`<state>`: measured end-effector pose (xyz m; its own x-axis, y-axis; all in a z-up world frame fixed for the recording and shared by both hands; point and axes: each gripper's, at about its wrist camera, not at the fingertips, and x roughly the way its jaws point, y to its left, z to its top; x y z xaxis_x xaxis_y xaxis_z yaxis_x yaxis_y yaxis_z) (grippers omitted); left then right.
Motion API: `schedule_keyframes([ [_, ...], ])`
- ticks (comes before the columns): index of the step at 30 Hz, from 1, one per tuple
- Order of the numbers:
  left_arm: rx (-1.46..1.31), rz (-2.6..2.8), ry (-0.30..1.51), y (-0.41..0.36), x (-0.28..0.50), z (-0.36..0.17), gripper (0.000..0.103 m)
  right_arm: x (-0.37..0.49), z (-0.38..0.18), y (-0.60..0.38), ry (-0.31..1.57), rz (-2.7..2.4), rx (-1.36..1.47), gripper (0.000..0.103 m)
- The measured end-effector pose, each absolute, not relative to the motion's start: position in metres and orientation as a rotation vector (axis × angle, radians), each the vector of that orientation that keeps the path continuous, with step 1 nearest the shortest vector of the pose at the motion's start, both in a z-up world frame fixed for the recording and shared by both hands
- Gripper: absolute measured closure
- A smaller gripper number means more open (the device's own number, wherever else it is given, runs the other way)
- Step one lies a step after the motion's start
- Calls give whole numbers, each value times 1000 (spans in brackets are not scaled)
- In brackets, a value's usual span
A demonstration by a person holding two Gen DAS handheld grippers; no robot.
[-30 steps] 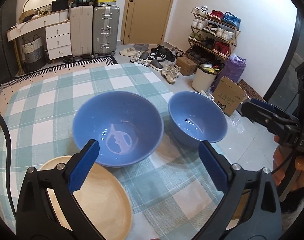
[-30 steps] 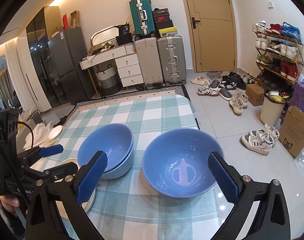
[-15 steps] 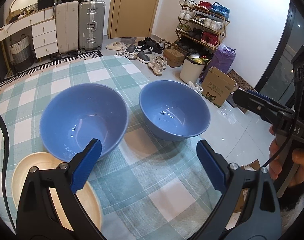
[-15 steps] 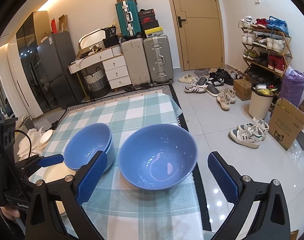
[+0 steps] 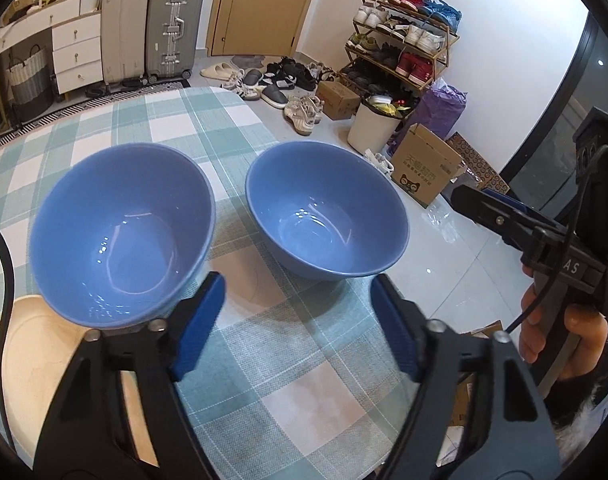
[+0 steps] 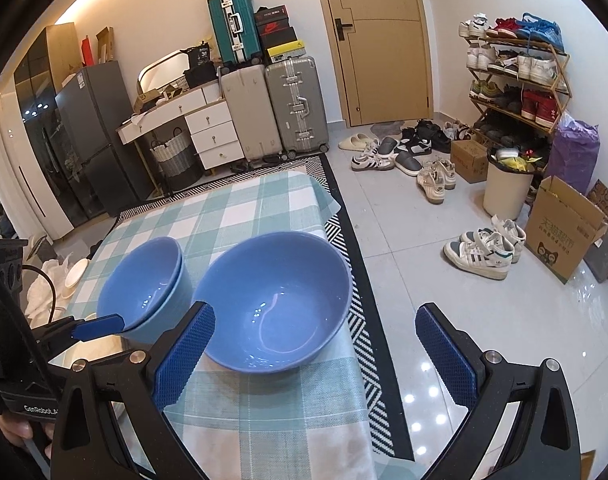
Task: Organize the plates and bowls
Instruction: 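Withdraw both open tools and move them toward the light-blue bowls on the table, then close the left tool on a blue bowl rim while the right tool grips another bowl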
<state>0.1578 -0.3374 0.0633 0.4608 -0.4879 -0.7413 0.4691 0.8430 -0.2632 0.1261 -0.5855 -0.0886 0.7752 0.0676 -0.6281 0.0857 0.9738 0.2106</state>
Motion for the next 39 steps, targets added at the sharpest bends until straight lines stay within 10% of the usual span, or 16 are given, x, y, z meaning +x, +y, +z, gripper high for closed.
schedule_keyframes([
  [11, -38, -610, 983, -354, 182, 36, 55, 151, -118, -595, 740, -25, 256, 3],
  [39, -50, -555, 986, -368, 223, 12, 72, 198, -163, -594, 830, 10, 271, 73],
])
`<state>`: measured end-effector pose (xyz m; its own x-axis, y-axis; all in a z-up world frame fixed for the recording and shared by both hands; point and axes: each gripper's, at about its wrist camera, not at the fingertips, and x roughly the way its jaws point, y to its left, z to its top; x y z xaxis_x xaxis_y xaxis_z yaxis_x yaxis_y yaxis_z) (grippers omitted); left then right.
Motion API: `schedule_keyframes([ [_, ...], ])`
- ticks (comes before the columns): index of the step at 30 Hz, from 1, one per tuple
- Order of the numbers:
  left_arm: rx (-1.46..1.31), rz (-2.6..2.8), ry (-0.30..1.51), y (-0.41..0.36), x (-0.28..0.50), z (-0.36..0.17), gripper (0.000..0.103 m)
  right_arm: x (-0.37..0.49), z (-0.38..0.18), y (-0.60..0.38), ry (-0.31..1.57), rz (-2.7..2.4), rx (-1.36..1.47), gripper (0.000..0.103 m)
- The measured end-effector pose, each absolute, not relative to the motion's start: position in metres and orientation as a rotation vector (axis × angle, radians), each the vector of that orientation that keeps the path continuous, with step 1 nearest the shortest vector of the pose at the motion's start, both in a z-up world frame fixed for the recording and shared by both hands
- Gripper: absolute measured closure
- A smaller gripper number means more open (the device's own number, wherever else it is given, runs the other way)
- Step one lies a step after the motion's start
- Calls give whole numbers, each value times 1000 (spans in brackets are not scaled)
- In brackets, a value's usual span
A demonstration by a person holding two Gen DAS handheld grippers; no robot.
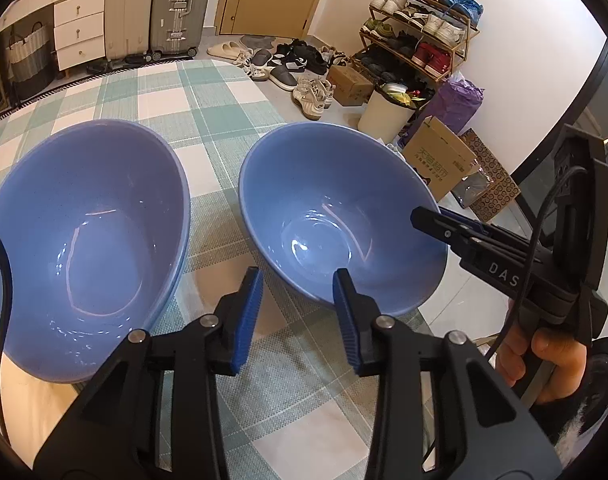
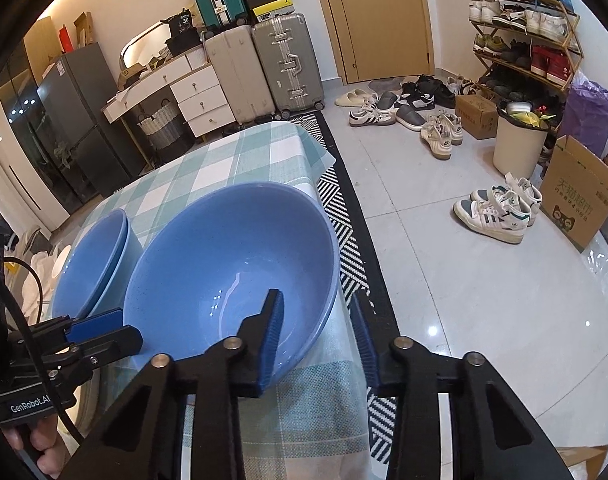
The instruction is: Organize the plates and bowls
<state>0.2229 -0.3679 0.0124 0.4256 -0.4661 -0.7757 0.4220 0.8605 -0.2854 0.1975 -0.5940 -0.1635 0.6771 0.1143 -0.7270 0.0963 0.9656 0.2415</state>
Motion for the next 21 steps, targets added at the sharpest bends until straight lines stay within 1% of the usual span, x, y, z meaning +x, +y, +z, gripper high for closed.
schedule_keyframes([
  [1, -50, -557, 984, -368, 224, 12, 73, 198, -164, -594, 828, 10, 265, 77],
  [4, -45, -557, 976, -370, 222, 14, 76, 199, -164, -592, 821, 9, 258, 80],
  [21, 9, -556, 934, -372, 213, 20, 77, 188, -162, -588, 798, 5, 230, 81],
])
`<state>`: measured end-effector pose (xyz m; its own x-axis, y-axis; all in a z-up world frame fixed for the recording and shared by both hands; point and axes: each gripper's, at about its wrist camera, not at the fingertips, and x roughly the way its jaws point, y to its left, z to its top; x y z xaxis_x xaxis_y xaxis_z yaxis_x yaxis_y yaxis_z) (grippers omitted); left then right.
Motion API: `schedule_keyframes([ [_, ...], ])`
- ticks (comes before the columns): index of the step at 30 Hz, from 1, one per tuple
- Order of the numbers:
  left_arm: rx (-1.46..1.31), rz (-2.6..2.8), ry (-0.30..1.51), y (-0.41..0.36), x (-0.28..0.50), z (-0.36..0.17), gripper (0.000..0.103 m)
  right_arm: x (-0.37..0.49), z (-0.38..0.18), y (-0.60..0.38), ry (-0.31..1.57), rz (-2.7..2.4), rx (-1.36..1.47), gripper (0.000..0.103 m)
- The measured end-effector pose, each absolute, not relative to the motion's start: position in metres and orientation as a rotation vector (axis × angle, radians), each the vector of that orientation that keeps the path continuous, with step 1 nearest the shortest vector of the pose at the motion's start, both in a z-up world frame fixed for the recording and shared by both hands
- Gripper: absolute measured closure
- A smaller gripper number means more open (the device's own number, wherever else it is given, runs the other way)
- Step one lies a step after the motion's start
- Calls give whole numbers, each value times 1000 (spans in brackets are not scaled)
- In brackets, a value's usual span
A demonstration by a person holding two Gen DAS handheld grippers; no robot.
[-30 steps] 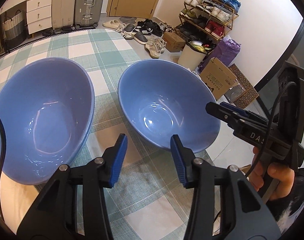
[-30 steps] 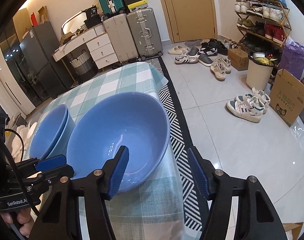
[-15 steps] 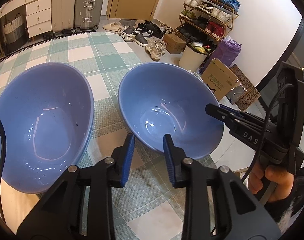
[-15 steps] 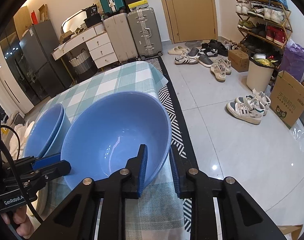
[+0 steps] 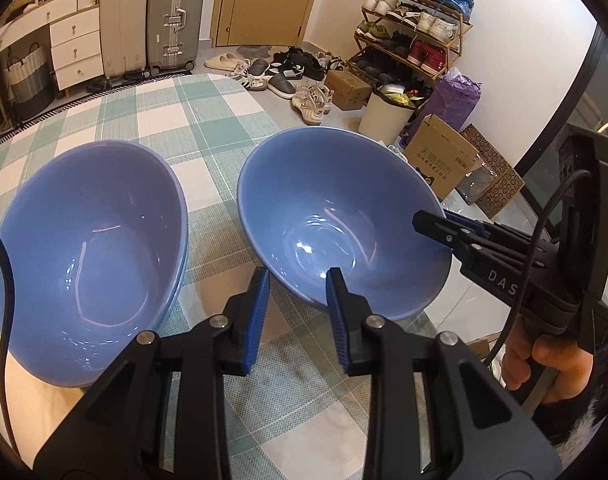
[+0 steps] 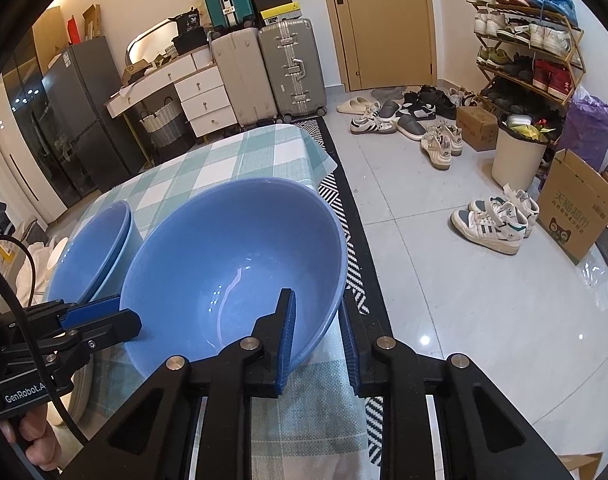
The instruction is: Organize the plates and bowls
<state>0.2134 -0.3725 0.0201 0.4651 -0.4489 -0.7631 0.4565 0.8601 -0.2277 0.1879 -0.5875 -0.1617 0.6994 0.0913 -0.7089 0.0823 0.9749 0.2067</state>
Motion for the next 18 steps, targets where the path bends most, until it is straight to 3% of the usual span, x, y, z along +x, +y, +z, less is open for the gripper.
schedule_keyframes([
  [18, -8, -586, 832, -346, 176, 71, 77, 149, -115, -573, 710, 3, 195, 81],
])
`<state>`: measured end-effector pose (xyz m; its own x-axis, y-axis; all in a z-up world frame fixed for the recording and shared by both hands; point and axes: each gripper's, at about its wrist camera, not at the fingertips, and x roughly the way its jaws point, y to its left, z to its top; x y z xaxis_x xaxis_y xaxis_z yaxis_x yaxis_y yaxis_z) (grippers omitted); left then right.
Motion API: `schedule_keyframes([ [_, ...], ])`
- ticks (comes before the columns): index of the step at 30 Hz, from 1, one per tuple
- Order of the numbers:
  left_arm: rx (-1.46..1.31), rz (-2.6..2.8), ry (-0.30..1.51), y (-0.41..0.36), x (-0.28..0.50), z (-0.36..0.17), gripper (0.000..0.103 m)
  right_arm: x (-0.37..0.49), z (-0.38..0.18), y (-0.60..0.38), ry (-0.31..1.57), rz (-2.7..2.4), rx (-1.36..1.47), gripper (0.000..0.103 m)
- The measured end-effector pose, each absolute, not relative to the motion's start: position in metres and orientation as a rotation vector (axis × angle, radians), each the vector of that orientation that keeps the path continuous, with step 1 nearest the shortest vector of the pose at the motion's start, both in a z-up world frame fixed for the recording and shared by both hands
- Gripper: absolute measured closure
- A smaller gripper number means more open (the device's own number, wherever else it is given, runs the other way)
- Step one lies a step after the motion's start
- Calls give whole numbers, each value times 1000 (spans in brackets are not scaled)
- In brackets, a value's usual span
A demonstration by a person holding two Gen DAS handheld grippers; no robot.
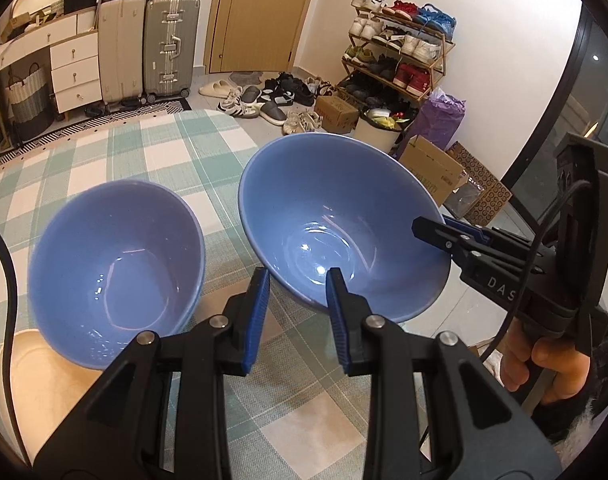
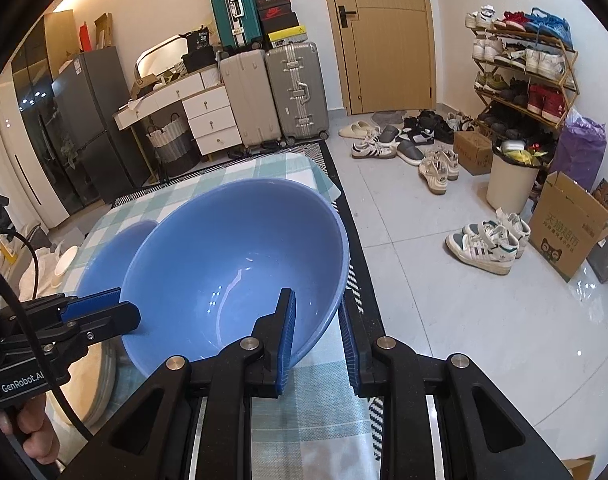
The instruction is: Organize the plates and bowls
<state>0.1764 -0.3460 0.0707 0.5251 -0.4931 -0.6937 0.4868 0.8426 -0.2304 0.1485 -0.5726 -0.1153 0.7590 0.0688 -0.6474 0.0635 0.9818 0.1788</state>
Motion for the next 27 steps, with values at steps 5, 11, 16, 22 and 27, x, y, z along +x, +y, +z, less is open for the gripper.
schedule_keyframes([
  [5, -26, -587, 806, -328, 165, 90, 77, 142, -97, -561, 679, 10, 181, 81],
  [11, -35, -579, 766, -305, 148, 115, 77, 137, -74, -542, 641, 28, 168, 81],
  [16, -46, -563, 733, -281, 133, 138, 77, 134, -58, -524, 614, 48, 145, 81],
  [22, -66, -539, 709, -248, 120, 159, 77, 132, -38, -497, 581, 77, 123, 80],
  [27, -67, -512, 700, -224, 113, 172, 77, 136, -28, -473, 567, 110, 114, 80],
])
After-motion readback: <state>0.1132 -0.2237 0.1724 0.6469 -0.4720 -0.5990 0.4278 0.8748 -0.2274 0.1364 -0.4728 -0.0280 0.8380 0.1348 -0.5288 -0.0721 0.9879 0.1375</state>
